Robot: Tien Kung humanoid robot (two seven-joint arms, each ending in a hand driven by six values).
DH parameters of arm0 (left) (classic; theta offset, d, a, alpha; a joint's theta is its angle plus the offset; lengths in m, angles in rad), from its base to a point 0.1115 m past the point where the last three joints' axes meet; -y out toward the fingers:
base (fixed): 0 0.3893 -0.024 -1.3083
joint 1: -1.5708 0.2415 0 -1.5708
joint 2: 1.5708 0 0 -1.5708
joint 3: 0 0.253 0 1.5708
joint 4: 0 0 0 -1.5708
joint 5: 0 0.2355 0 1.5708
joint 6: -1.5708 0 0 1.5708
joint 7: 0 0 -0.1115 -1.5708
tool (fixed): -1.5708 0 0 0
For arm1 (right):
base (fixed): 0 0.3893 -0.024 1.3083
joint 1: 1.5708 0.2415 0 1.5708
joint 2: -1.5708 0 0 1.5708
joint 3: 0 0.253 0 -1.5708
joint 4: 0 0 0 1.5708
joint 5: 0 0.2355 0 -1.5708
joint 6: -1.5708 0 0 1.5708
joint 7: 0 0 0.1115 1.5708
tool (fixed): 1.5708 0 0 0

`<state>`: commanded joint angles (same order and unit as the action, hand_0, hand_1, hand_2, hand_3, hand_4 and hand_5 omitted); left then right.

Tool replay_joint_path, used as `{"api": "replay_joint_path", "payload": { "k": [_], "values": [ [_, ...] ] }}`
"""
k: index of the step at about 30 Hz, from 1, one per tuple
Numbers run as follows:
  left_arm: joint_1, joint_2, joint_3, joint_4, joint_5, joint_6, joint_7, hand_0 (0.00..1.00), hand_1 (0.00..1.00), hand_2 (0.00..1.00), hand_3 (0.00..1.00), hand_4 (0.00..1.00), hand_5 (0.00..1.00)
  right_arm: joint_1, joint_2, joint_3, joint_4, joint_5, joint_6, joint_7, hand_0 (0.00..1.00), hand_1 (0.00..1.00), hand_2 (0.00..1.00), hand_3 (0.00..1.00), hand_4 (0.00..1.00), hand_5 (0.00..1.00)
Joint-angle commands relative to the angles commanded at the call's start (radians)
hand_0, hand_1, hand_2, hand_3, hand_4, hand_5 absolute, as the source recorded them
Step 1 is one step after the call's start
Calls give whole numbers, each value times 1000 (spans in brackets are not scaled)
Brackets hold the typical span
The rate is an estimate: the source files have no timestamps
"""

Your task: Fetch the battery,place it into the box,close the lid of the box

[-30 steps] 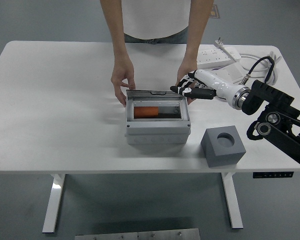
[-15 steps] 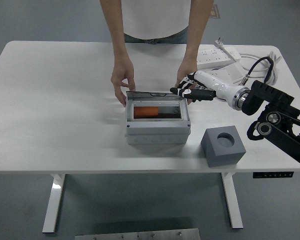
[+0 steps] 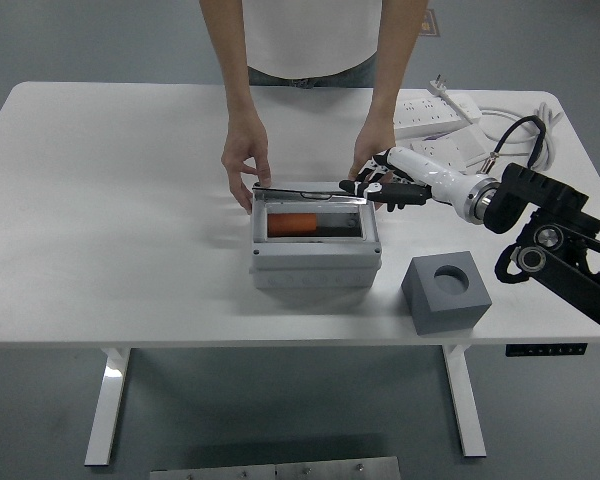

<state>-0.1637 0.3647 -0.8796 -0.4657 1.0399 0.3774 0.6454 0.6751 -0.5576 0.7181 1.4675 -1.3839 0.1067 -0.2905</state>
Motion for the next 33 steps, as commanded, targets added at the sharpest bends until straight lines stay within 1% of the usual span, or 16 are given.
{"api": "replay_joint_path", "payload": {
  "k": [15, 23, 28, 33],
  "values": [
    [5, 2, 4, 0, -6, 4, 0, 662, 698, 571, 584, 515, 2, 0, 0, -14, -6, 16, -1, 3, 298, 312, 547, 639, 842, 907],
    [7, 2, 2, 0, -3, 3, 0, 662, 697, 571, 584, 515, 2, -5, 0, -5, -7, 15, -1, 3, 297, 310, 545, 639, 842, 909],
    [5, 1, 1, 0, 0, 1, 0, 662, 698, 570, 584, 515, 2, -17, -2, 27, -8, 0, 4, -2, 289, 308, 539, 640, 845, 915],
    [4, -2, -1, 1, 3, 1, 0, 662, 697, 570, 582, 515, 2, -46, -2, 106, -4, -31, 2, -1, 290, 303, 537, 641, 846, 921]
  ]
}}
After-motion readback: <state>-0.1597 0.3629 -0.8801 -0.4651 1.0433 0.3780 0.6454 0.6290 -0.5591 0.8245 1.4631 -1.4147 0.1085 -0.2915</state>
